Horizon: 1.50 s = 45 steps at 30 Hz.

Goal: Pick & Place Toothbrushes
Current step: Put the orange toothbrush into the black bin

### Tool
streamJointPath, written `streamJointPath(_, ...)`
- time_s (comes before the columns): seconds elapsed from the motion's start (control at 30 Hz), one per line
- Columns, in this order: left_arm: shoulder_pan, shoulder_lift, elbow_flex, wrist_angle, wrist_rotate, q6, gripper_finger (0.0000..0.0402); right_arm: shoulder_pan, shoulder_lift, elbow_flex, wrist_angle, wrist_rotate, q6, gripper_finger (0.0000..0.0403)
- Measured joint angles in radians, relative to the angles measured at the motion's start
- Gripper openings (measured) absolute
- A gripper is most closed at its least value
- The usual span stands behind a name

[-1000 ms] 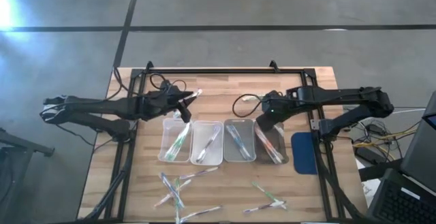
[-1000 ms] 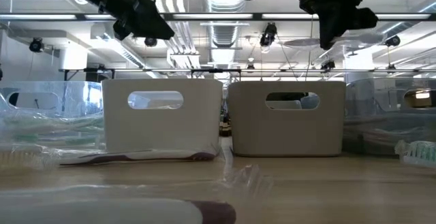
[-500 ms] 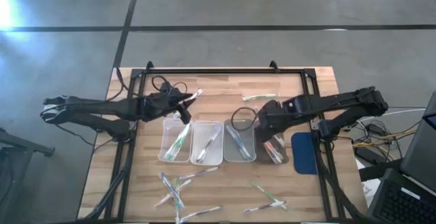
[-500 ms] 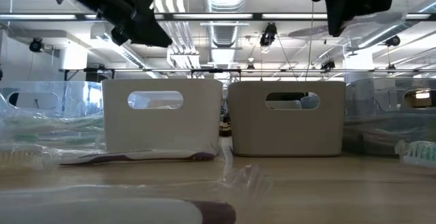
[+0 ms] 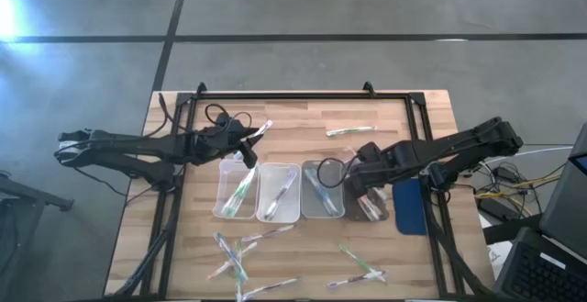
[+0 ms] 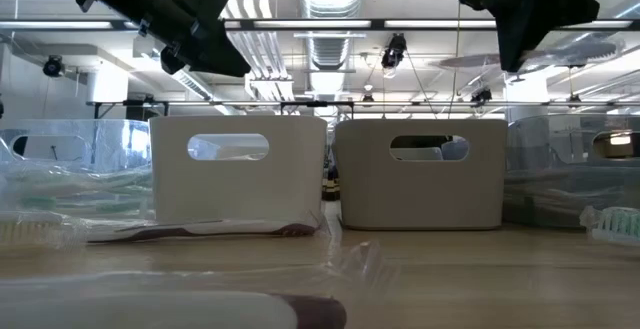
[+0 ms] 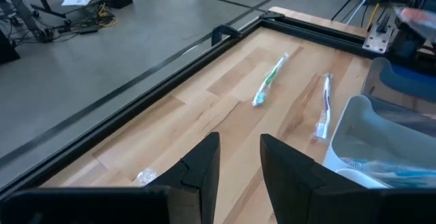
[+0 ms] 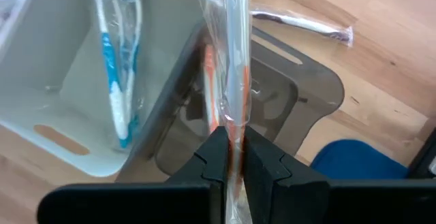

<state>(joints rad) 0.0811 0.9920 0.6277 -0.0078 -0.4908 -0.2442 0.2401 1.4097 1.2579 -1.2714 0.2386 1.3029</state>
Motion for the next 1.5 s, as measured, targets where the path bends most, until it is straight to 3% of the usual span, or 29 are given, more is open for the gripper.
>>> streamJointPath(0.33,0.0,-0.001,0.0,0.0,0.0,-0.028,0.011,0.003,0.0,-0.098,0.133,-0.037,0.006,0.002)
streamJointPath(1.5,0.0,-0.001,0.0,0.0,0.0,-0.029,0.011,0.004,0.0,-0.31,0.362,-0.126,0.056,0.0022)
